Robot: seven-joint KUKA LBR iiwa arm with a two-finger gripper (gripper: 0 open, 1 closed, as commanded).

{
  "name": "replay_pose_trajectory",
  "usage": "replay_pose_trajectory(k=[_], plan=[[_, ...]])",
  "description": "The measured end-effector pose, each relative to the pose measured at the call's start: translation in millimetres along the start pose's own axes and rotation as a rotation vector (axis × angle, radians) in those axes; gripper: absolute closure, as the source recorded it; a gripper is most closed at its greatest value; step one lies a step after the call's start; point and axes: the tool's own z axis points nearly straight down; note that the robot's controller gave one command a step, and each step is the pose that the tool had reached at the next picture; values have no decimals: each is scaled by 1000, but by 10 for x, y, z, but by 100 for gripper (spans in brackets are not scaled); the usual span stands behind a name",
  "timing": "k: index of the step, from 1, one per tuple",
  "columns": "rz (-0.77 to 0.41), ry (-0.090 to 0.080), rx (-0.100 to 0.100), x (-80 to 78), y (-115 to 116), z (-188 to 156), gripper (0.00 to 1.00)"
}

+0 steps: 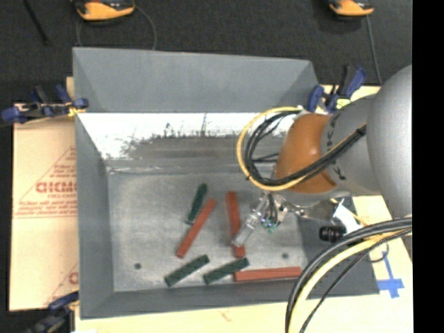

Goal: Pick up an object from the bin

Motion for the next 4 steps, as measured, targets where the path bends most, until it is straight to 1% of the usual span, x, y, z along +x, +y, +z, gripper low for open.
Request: replay_pose_trajectory(k=[1,2,3,4], plan=[[28,-3,-11,465,732,27,0],[69,-8,-9,-85,681,38,0],[64,-5,-6,-57,681,41,100],[-171,-4,-5,101,469,-97,100]])
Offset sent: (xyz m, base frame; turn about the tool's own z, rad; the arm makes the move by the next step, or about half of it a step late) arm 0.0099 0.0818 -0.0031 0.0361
